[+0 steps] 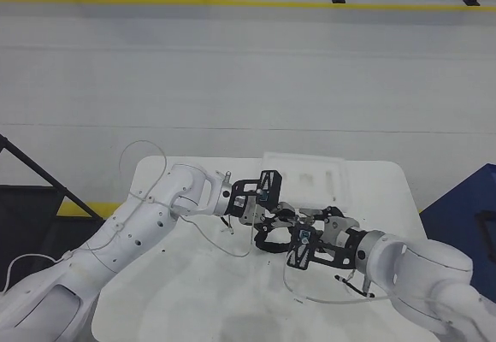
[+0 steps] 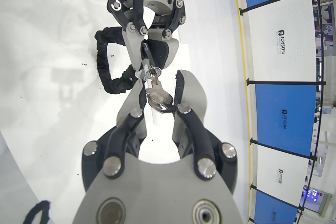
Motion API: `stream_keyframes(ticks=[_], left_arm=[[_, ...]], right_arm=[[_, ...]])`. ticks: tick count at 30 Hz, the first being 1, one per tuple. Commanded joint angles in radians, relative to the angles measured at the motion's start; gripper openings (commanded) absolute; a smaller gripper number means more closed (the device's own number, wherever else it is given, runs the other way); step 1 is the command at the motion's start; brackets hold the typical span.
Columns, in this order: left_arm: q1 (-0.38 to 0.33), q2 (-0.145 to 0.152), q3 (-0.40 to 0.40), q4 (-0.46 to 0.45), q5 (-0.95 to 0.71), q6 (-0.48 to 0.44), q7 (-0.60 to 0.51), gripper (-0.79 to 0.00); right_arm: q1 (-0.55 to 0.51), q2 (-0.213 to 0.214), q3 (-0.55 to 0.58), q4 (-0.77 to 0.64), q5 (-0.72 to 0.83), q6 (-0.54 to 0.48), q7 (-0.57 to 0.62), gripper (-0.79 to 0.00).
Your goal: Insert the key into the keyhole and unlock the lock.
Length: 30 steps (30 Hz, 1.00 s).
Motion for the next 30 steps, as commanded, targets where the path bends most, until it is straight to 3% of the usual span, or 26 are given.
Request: stream_keyframes(ticks=[1, 5, 15, 30], left_arm=[[-0.005, 0.002, 0.006, 0.001, -0.003, 0.0, 0.003, -0.785], [-0.012, 0.008, 0.016, 0.004, -0.004, 0.0, 0.01, -0.785], [-0.028, 0.015, 0.039, 0.003, 0.0, 0.0, 0.027, -0.785], [-0.036, 0.022, 0.045, -0.011, 0.023, 0.0, 0.036, -0.785]], right_arm=[[0.0, -0.001, -0.002, 0.0, -0.011, 0.004, -0.005, -0.653], [-0.007, -0.001, 0.0, 0.0, -0.004, -0.001, -0.024, -0.785], [-0.024, -0.003, 0.03, 0.0, 0.103, 0.033, -0.032, -0.785], [-0.067, -0.011, 0.118, 0.0, 0.432, 0.286, 0.053, -0.785]])
